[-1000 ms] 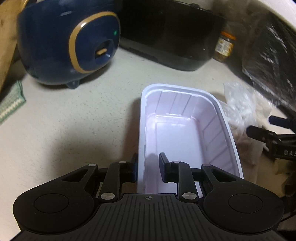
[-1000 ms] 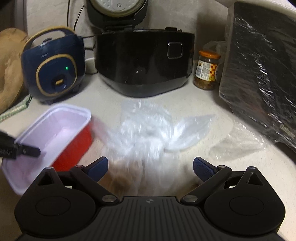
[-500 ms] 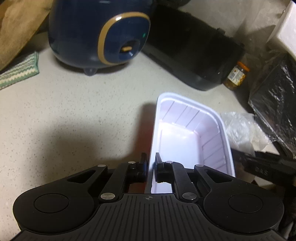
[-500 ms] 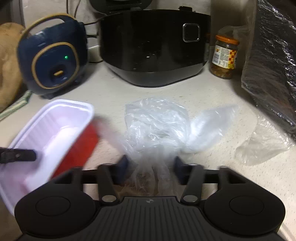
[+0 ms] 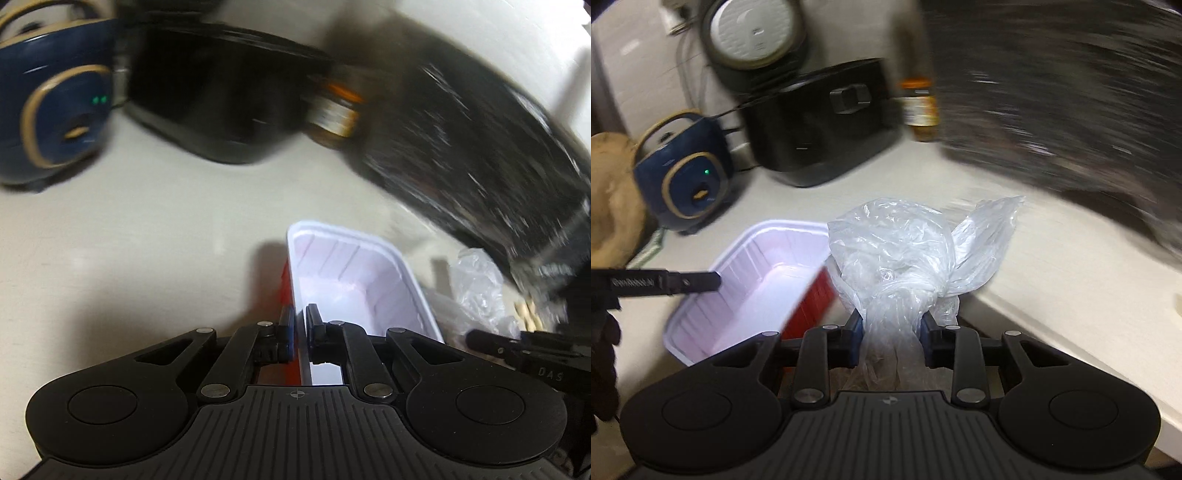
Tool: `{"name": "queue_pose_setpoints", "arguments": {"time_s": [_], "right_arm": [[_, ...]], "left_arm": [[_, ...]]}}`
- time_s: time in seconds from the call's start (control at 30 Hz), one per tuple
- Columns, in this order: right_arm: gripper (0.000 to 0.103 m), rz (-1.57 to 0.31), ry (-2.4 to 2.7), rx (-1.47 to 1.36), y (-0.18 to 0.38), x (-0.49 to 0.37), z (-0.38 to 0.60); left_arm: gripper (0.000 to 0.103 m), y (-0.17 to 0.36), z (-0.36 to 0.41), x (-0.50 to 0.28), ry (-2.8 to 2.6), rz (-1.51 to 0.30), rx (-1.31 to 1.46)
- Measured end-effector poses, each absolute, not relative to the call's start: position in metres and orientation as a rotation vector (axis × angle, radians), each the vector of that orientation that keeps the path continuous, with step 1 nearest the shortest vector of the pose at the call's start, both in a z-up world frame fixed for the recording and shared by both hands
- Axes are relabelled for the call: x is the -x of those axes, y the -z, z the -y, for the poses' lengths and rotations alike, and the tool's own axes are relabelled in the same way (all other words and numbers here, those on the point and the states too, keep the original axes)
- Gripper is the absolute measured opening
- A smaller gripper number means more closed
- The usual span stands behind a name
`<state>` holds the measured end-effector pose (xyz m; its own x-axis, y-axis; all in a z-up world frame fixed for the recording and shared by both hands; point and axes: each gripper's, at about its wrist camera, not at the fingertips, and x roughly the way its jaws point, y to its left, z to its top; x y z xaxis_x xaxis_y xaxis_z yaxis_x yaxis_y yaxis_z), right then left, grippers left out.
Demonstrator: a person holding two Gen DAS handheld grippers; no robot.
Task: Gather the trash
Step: 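Close the right gripper on the bag neck and lift it while the left gripper holds the tray, then carry the tray and plastic bag down over the green-lined bin with both grippers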
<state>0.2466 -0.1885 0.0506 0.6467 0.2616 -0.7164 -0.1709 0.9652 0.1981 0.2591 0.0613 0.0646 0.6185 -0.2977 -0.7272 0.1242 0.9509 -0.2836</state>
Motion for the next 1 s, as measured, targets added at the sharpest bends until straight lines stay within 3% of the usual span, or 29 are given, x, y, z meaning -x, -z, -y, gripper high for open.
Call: {"name": "queue_pose_setpoints", "arguments": {"time_s": [0.27,0.5,0.7,1.0], "right_arm": [[0.029,-0.886,-0.128,-0.226,-0.027,-0.195,0.266],[0.029,-0.962,-0.105,-0.276,0.005,-0.182,0.287],[0.029,-1.035,-0.096,-0.233,0.021,-0.17,0.292],[0.029,-1.27,-0.074,-0.236,0.089,-0.139,0.314]], "left_arm": [[0.009,-0.048,-0.016,-0.258,0.156,-0.922,0.083],[0.008,-0.031,-0.019,-0.273,0.151,-0.986,0.13],[0.009,-0.026,0.023,-0.241,0.397,-1.016,0.118],[0.01,0.131,0.06,-0.194,0.331,-1.434,0.173]]}}
